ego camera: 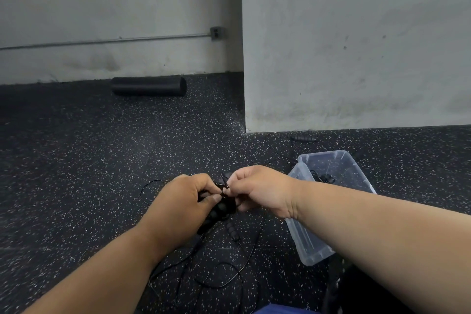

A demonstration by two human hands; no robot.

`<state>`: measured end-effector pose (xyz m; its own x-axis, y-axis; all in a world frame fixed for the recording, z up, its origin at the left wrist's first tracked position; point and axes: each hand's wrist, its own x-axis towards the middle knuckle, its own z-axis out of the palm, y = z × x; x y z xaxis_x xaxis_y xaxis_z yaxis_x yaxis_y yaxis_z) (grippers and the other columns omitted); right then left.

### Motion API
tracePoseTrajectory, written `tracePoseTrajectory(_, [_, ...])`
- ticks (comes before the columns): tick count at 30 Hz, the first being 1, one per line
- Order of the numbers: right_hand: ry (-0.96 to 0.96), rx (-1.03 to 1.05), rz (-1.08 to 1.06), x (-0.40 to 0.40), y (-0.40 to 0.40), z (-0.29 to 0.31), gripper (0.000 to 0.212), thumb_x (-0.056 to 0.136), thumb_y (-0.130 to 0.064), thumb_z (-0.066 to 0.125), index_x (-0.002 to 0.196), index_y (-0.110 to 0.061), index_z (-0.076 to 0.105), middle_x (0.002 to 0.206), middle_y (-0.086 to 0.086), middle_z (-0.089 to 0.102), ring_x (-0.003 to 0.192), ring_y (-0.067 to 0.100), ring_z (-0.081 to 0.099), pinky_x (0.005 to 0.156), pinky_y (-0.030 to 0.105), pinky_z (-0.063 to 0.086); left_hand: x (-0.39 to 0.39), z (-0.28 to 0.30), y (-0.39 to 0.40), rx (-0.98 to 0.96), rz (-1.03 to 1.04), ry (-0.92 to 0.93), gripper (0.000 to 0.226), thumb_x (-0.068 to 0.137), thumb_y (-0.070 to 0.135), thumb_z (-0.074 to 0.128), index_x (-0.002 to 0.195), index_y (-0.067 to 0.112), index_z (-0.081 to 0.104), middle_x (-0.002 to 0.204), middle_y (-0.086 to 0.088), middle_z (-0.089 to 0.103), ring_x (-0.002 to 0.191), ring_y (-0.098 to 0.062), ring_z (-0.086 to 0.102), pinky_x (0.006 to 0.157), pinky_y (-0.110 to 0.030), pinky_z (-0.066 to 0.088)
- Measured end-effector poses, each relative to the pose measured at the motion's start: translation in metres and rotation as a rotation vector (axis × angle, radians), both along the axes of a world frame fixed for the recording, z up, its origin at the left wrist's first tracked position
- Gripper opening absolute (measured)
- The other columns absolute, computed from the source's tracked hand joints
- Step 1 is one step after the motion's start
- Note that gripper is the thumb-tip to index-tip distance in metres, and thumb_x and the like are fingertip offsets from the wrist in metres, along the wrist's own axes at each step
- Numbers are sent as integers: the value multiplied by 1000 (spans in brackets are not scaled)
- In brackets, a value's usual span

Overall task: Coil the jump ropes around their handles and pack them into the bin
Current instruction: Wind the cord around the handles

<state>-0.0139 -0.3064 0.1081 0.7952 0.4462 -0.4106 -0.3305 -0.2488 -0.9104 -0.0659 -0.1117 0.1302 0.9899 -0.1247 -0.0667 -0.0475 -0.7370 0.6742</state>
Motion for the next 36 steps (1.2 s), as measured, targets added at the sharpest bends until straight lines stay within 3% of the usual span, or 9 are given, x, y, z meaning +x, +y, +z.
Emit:
tracePoseTrajectory(4, [-193,-168,70,-3,2,2,13,87,-18,69,75,-22,66,72,2,61,69,19,52,63,34,41,2,-4,0,24,-10,0,17,95,31,75,100,39,61,83,21,73,76,0,69,75,-38,61])
tracePoseTrajectory(8, [-104,-112,113,-5,1,4,13,94,-10,55,93,-12,68,81,11,66,74,26,61,64,36,52,2,-1,-3,43,-89,67,75,100,31,69,149,66,24,83,16,73,75,1,68,74,-24,54])
tracePoseTrajectory(13, [-210,-236,197,-7,-1,0,13,88,-7,67,86,-20,68,81,0,68,74,15,62,71,35,53,10,-5,6,-111,-34,253,23,100,23,70,112,41,78,92,10,81,91,-9,76,91,-38,62])
tracePoseTrajectory(18, [-379,-382,206,-9,-1,-3,6,86,-18,76,89,-22,72,79,-9,70,64,1,59,59,18,49,13,-9,7,-52,-16,235,10,94,25,77,97,34,78,84,12,79,78,-6,74,78,-30,61])
tracePoseTrajectory(22, [-443,-394,170,-10,1,-3,8,84,-19,77,89,-20,71,81,-8,71,64,1,58,59,19,49,15,-10,8,-19,-18,204,5,94,31,77,94,36,76,84,12,77,76,-3,72,69,-25,57])
tracePoseTrajectory(26, [-481,-381,124,-3,0,0,9,84,-17,77,84,-22,69,76,-10,68,59,-1,55,56,17,46,15,-14,5,189,-46,-37,4,97,44,68,95,40,69,102,17,55,101,-2,53,91,-29,46])
tracePoseTrajectory(30, [-341,-285,170,2,-2,4,14,87,-11,80,85,-20,71,75,-5,71,63,5,61,60,20,51,18,-17,6,148,-89,-30,7,99,39,66,92,37,65,106,22,53,103,1,51,94,-28,44])
tracePoseTrajectory(34, [-128,-219,251,4,-6,-1,15,82,-15,86,90,-19,74,91,14,78,77,19,71,79,47,48,18,-14,9,103,-163,122,7,99,34,69,92,37,67,103,18,62,92,3,59,82,-23,47])
tracePoseTrajectory(36, [-87,-196,263,3,-6,-2,15,83,-11,85,91,-18,73,91,16,77,82,22,71,83,48,49,18,-12,11,94,-168,166,6,99,33,70,94,35,68,102,16,65,89,1,62,76,-19,46])
